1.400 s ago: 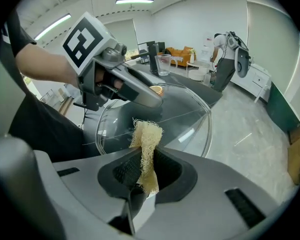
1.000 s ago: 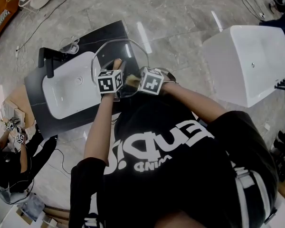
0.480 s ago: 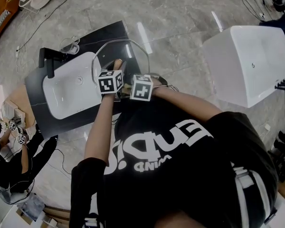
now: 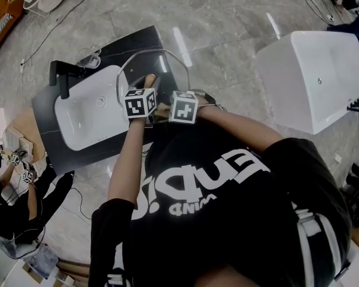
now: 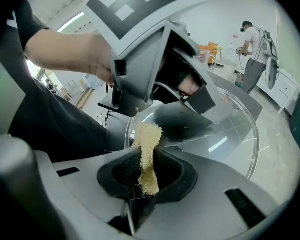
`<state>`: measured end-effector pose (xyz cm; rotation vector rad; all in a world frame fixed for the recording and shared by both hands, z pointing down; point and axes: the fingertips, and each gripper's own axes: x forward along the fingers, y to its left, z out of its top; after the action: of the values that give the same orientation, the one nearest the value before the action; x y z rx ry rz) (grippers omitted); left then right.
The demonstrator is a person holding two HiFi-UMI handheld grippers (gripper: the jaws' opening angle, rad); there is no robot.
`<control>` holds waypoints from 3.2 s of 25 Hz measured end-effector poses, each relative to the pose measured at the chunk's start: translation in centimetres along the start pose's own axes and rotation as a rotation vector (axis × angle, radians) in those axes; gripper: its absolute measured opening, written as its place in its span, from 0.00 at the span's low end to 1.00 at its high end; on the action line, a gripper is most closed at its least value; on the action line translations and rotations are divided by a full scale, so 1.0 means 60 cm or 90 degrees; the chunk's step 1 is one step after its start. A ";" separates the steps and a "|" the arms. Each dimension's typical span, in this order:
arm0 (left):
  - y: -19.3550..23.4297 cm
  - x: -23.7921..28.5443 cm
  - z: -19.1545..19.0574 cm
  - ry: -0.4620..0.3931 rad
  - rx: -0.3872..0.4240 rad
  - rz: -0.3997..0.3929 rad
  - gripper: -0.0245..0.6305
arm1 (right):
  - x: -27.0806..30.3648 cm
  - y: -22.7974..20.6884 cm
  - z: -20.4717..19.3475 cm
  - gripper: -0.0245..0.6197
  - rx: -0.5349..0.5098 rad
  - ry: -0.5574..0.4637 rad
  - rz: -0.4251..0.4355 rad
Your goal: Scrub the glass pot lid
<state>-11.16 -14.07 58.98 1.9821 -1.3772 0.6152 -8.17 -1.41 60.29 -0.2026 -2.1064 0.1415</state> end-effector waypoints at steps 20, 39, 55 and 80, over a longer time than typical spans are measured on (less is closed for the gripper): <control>-0.007 -0.058 0.044 -0.041 0.024 -0.023 0.32 | -0.141 -0.076 -0.060 0.11 0.168 -0.106 -0.055; -0.092 -0.247 0.195 -0.227 0.068 -0.088 0.06 | -0.391 -0.121 0.065 0.11 0.248 -0.455 -0.233; -0.091 -0.263 0.200 -0.393 0.128 -0.012 0.06 | -0.412 -0.123 0.073 0.11 0.166 -0.570 -0.334; -0.093 -0.262 0.194 -0.401 0.113 -0.005 0.06 | -0.417 -0.130 0.067 0.11 0.170 -0.575 -0.360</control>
<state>-11.08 -11.09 38.90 2.4471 -1.7135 0.0978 0.47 -14.14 38.70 0.7484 -2.8981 0.1939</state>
